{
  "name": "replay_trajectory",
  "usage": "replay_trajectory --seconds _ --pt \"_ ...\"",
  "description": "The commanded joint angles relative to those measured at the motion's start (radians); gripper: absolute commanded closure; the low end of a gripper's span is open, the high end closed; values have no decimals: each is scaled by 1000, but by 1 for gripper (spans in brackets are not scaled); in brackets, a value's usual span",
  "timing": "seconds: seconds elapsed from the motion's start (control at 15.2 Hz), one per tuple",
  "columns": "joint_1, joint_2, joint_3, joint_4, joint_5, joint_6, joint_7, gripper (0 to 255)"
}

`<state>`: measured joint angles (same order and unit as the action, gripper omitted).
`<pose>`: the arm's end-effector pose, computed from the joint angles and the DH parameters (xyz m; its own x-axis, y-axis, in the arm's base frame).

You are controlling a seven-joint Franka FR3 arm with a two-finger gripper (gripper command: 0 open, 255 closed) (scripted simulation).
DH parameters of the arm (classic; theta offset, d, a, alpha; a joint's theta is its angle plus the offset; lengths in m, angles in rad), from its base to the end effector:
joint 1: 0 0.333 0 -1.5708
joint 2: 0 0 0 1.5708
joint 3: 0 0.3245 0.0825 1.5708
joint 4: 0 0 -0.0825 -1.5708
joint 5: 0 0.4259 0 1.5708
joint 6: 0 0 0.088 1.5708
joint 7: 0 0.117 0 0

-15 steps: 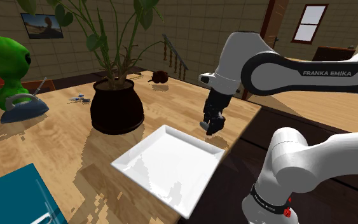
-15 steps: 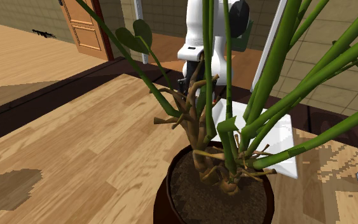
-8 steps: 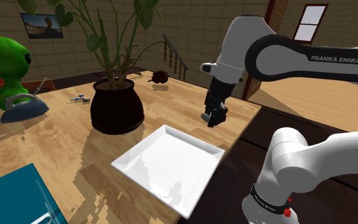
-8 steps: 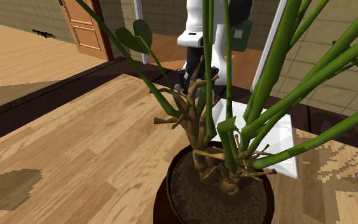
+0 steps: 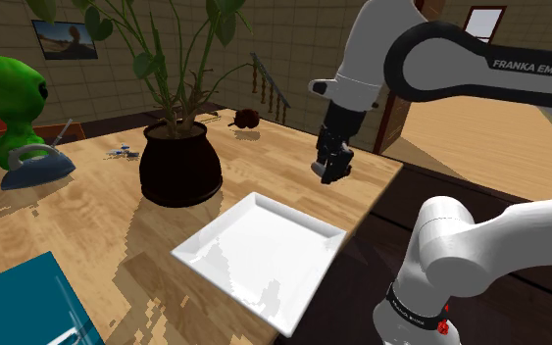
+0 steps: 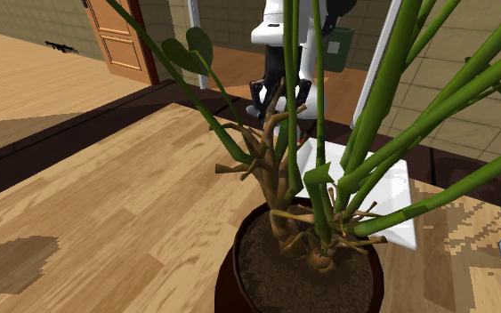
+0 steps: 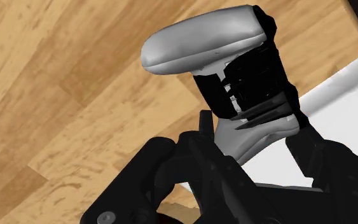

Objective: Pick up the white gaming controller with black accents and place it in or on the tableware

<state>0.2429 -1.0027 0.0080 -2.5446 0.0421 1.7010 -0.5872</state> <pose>0.2890 0.0791 0.5704 0.6618 0.7343 0.1514 0.7356 -0.6749 0.0583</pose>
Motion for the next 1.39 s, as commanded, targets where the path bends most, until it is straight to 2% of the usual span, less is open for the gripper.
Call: replay_trajectory --seconds 0.0,0.53,0.99,1.32 --pt "13 23 35 16 24 8 33 255" --pt "62 181 224 117 129 80 210 255" --pt "66 366 387 267 167 137 367 255" --pt "72 361 398 197 177 202 365 255"
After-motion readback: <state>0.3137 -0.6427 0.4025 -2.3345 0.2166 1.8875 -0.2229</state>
